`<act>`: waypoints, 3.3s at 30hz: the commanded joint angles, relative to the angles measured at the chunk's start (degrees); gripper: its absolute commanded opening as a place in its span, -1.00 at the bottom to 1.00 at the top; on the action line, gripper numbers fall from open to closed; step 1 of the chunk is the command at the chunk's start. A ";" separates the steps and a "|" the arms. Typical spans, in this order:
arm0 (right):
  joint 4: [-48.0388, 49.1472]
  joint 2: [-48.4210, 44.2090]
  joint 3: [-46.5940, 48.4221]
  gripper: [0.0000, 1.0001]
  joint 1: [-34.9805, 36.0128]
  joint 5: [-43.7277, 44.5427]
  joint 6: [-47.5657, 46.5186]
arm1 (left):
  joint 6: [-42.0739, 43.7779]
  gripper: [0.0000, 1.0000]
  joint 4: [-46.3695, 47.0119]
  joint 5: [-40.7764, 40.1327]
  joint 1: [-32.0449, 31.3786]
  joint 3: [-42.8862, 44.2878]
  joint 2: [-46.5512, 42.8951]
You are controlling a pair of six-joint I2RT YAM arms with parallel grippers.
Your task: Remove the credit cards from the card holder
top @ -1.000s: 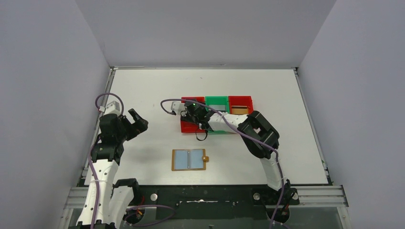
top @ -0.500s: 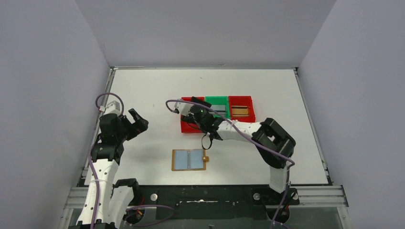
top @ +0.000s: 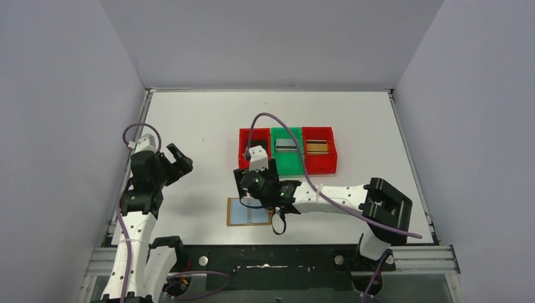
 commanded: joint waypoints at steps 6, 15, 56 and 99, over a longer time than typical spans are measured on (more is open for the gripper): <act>-13.59 8.35 7.88 0.58 11.17 9.22 32.77 | -0.21 0.92 1.59 -3.29 0.39 0.63 -1.99; -13.44 14.24 9.45 0.47 11.98 4.69 35.42 | -0.43 0.92 1.58 -3.60 0.30 0.63 -2.14; -25.12 23.58 17.52 0.29 10.71 3.05 33.12 | -0.17 0.92 1.93 -2.61 -0.58 0.63 -2.45; -34.17 16.98 12.07 0.61 9.71 5.92 37.69 | 0.80 0.92 2.46 0.39 -0.93 0.63 -1.04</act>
